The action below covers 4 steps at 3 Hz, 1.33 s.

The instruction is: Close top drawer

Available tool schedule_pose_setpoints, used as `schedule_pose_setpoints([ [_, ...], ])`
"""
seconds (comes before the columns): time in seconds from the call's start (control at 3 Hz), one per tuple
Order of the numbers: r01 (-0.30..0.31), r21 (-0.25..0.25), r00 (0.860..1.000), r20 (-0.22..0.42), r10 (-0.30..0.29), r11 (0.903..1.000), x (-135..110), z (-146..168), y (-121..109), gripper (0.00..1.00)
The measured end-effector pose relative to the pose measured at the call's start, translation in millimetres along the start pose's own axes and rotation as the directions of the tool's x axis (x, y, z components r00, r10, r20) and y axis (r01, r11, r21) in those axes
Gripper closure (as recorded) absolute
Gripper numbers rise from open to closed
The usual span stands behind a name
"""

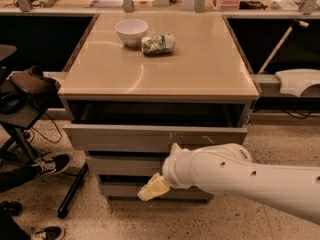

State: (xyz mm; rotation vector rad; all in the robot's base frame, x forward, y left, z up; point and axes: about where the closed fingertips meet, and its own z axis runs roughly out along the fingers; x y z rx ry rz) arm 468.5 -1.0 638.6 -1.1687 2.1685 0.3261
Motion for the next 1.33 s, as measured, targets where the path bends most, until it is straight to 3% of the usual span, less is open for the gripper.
schedule_pose_setpoints([
  [0.33, -0.006, 0.018, 1.000, 0.022, 0.005, 0.9998, -34, 10, -28, 0.00],
  [0.67, -0.012, 0.033, 0.999, 0.032, 0.011, 0.9994, -52, 13, -44, 0.00],
  [1.0, -0.011, 0.038, 0.999, 0.035, 0.009, 0.9992, -67, 21, -53, 0.00],
  [1.33, -0.011, 0.038, 0.999, 0.035, 0.009, 0.9992, -67, 21, -53, 0.00],
])
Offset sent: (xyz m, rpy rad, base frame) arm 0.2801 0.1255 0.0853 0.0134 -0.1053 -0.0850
